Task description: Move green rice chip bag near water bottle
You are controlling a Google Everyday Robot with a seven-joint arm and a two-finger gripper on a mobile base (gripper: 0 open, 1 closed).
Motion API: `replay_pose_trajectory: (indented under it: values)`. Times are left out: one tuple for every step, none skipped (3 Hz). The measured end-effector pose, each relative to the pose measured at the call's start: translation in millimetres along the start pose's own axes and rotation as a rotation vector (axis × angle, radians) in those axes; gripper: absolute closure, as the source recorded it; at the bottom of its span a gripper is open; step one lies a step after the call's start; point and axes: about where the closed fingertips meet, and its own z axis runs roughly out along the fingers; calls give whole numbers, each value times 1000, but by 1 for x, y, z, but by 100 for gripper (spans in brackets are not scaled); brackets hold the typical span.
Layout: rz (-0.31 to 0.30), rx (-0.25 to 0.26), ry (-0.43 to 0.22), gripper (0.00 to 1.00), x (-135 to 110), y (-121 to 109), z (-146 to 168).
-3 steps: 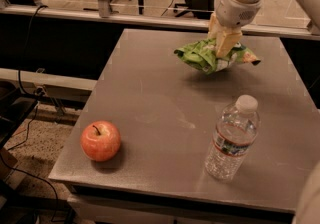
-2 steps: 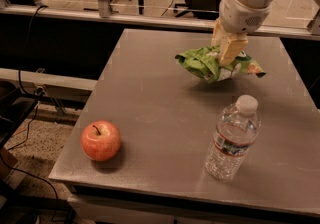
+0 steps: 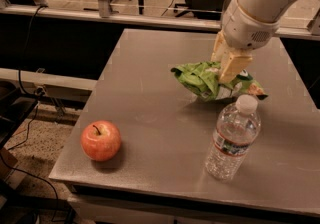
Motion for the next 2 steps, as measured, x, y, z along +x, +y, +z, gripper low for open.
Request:
replay_pose_trajectory:
  values:
    - [3, -19, -26, 100, -10, 21, 0]
    - [23, -41, -43, 83, -14, 37, 7]
